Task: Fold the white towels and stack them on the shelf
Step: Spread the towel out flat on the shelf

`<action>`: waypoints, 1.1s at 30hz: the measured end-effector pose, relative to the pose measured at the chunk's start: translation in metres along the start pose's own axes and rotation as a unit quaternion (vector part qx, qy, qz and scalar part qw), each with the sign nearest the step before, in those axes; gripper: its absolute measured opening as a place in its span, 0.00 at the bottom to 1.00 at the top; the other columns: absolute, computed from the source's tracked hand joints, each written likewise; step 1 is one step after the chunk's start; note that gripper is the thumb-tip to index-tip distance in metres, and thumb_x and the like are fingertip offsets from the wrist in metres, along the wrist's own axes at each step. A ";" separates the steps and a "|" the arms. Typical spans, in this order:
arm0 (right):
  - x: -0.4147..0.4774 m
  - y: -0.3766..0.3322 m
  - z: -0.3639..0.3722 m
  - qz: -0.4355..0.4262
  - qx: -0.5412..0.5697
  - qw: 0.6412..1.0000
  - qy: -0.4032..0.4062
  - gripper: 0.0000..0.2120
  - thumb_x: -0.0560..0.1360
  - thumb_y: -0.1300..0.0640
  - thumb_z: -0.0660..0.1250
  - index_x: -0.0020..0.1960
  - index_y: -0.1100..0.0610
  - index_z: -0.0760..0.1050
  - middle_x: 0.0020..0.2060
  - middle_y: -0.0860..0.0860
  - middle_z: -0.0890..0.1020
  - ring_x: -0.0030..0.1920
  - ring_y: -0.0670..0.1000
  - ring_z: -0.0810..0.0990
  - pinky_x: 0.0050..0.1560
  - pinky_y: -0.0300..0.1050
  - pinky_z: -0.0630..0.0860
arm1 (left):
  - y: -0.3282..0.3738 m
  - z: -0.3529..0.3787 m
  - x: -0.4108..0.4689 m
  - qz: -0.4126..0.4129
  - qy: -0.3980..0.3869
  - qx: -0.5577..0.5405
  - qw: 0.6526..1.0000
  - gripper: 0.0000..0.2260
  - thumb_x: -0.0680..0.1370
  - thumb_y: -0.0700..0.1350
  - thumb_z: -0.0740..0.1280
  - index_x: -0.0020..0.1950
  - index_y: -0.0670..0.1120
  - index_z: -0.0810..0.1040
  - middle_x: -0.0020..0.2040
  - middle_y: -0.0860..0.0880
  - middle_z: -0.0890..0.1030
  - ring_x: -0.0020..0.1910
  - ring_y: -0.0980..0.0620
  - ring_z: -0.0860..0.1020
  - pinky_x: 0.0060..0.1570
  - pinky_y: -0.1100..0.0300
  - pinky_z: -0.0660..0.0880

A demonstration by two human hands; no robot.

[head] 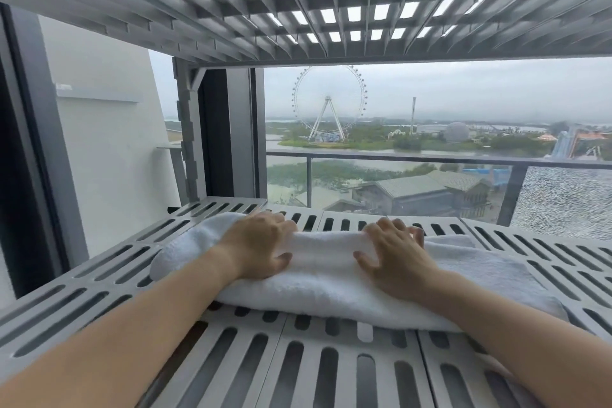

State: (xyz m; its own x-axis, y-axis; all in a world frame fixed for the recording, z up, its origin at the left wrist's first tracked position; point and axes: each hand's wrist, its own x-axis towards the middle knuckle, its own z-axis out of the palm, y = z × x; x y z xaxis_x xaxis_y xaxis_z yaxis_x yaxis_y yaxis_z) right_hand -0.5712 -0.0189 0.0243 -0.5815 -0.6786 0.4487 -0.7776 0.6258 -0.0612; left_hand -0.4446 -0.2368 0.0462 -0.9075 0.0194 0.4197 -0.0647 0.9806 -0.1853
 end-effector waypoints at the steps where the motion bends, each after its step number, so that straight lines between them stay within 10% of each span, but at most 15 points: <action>1: 0.000 0.000 -0.001 -0.006 -0.005 1.000 0.003 0.18 0.75 0.41 0.56 0.57 0.53 0.67 0.55 0.50 0.70 0.58 0.51 0.66 0.60 0.52 0.59 | -0.001 -0.004 -0.002 0.008 0.001 0.011 1.000 0.12 0.74 0.54 0.63 0.54 0.51 0.72 0.47 0.53 0.76 0.48 0.52 0.74 0.48 0.59 0.71; 9: -0.007 -0.009 -0.005 -0.102 -0.043 0.993 0.052 0.10 0.76 0.47 0.59 0.51 0.54 0.69 0.48 0.50 0.73 0.48 0.52 0.75 0.38 0.43 0.63 | -0.006 -0.010 -0.035 -0.037 0.006 -0.002 0.999 0.07 0.73 0.46 0.63 0.51 0.50 0.73 0.46 0.52 0.77 0.45 0.53 0.74 0.41 0.62 0.67; 33: -0.111 -0.063 -0.066 -0.048 -0.107 0.993 -0.012 0.12 0.76 0.59 0.62 0.59 0.51 0.74 0.54 0.47 0.77 0.52 0.49 0.78 0.48 0.43 0.76 | 0.017 -0.057 -0.137 0.012 0.066 -0.103 0.992 0.19 0.73 0.29 0.61 0.57 0.47 0.76 0.57 0.50 0.77 0.57 0.52 0.74 0.57 0.63 0.72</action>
State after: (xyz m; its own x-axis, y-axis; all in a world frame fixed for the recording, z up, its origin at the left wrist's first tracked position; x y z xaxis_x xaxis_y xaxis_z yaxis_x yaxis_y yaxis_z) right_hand -0.4421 0.0423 0.0378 -0.5152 -0.7458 0.4224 -0.7617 0.6244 0.1733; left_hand -0.2981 -0.2119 0.0360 -0.8447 0.0560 0.5323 0.0551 0.9983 -0.0177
